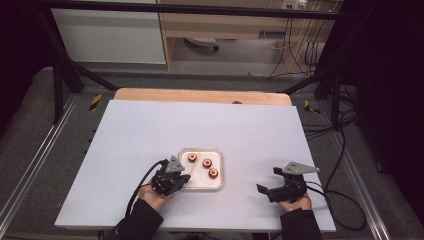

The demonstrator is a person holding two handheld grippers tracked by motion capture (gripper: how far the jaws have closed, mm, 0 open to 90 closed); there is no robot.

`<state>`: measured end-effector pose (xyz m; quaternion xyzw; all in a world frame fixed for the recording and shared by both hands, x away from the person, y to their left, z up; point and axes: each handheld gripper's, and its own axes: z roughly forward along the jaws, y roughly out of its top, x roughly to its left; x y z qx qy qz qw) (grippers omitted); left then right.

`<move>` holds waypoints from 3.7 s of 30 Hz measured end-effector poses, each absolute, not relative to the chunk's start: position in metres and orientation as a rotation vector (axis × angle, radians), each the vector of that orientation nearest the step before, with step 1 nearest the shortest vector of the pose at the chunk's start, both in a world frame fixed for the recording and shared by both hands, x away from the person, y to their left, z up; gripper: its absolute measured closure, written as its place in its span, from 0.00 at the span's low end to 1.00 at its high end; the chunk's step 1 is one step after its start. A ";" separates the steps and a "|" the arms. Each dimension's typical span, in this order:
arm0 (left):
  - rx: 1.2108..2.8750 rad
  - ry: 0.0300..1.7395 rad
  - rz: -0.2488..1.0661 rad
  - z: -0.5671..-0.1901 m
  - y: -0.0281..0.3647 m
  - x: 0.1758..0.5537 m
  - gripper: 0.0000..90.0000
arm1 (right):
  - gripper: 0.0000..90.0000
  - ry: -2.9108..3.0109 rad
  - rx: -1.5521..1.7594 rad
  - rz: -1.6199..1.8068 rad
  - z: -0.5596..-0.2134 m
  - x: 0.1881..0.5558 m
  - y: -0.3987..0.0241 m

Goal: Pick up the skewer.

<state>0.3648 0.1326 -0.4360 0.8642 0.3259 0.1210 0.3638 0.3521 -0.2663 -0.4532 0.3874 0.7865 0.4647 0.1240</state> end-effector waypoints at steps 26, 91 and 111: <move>2.141 1.087 0.452 -0.446 0.107 0.376 0.88 | 0.02 2.298 1.135 1.358 -0.454 0.353 -0.265; 2.335 0.543 0.298 -0.391 0.082 0.358 0.98 | 0.14 2.379 0.380 0.869 -0.411 0.336 -0.162; 2.433 0.401 0.223 -0.389 0.036 0.350 0.98 | 0.61 2.350 -0.080 0.594 -0.418 0.320 -0.153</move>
